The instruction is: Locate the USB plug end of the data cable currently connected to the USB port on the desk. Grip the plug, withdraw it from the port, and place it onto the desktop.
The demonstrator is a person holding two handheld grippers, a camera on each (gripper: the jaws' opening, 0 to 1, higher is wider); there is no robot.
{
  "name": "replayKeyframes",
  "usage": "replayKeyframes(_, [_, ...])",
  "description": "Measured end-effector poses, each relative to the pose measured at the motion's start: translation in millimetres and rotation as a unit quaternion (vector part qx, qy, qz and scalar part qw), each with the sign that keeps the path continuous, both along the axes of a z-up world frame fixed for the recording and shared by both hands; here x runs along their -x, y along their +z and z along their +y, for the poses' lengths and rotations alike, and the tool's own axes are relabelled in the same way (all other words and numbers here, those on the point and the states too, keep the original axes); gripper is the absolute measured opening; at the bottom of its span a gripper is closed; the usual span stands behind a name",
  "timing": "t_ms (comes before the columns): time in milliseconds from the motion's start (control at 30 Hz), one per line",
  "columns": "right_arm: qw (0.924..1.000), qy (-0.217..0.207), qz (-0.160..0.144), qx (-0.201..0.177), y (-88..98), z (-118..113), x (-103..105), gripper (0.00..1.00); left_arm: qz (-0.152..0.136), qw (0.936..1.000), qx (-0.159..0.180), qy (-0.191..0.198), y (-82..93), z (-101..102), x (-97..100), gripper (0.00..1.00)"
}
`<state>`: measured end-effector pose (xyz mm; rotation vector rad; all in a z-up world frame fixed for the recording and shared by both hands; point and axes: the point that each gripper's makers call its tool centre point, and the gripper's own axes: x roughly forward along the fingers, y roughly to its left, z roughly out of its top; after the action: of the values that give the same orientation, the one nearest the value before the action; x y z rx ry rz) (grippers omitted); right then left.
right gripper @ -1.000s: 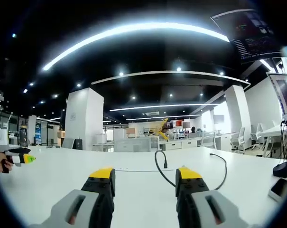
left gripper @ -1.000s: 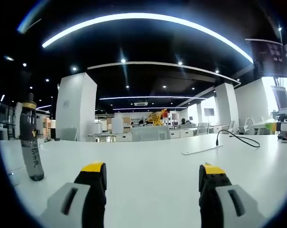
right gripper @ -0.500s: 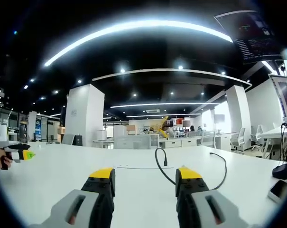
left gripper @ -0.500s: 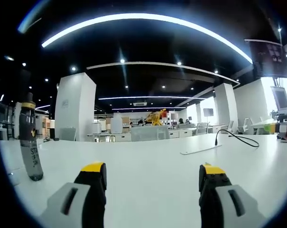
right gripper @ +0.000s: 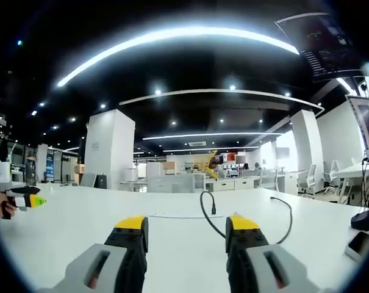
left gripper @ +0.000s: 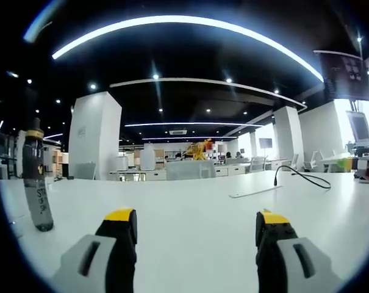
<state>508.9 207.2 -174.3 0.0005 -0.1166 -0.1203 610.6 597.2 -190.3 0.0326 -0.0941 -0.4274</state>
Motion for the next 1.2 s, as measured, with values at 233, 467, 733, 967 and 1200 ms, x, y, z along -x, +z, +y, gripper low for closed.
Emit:
replayKeyframes(233, [0.9998,0.003,-0.017,0.002,5.6,0.2,-2.0,0.52,-0.004,0.9999,0.003,-0.014,2.9,-5.8,3.2,0.80])
replayKeyframes(467, [0.9995,0.014,-0.020,-0.018,4.7,-0.4,-3.9,0.51,-0.020,0.9998,-0.003,-0.004,9.0,-3.2,2.1,0.80])
replayKeyframes(733, [0.9997,0.017,-0.003,-0.018,-2.0,1.9,-12.5,0.52,-0.025,0.9997,0.005,0.002,12.7,0.1,-0.3,0.79])
replayKeyframes(967, [0.9994,0.025,0.001,-0.023,-3.3,4.3,-15.3,0.52,-0.022,0.9997,0.006,-0.002,13.6,-4.1,-2.6,0.79])
replayKeyframes(1200, [0.9993,0.029,0.005,-0.024,-4.1,5.8,-13.8,0.52,-0.020,0.9997,0.003,-0.016,15.7,-12.4,-1.4,0.79])
